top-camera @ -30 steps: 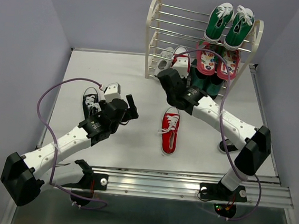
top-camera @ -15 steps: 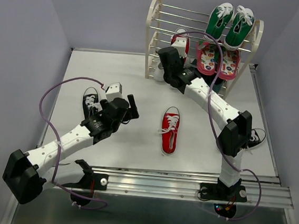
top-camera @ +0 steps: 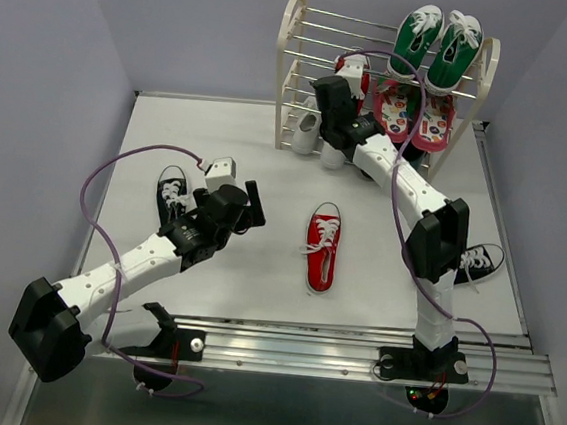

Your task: Place and organize the shoes onto the shoe shelf

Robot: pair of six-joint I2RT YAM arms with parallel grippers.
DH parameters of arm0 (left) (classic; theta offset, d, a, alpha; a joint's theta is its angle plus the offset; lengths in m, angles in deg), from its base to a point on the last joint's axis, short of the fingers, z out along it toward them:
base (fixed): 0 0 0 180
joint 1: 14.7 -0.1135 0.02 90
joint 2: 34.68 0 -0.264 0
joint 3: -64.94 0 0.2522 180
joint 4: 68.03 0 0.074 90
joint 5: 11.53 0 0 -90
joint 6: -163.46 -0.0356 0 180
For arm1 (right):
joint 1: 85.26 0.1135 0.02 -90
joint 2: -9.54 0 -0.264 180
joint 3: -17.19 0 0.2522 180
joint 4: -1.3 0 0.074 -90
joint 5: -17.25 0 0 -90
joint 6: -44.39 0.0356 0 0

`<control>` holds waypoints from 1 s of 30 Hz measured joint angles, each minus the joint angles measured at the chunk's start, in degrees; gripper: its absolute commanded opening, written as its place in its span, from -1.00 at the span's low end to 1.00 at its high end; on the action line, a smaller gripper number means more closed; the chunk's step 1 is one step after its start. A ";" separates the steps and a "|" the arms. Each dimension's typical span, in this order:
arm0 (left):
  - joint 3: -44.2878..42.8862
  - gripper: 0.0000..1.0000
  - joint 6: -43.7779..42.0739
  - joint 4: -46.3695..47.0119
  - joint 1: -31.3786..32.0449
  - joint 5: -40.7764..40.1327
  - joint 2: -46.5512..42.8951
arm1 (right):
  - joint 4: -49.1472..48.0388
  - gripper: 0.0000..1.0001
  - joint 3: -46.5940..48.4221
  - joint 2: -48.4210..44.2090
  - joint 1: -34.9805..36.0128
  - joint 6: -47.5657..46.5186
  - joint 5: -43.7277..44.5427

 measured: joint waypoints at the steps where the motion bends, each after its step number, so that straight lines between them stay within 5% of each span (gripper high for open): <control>1: 0.00 0.98 -0.04 0.00 0.00 0.11 0.11 | -0.04 -0.99 0.04 0.00 -0.04 0.00 -0.13; 30: -0.02 0.98 -0.22 0.39 -0.24 1.01 0.22 | -1.31 -0.86 5.95 3.54 -3.39 0.22 -3.17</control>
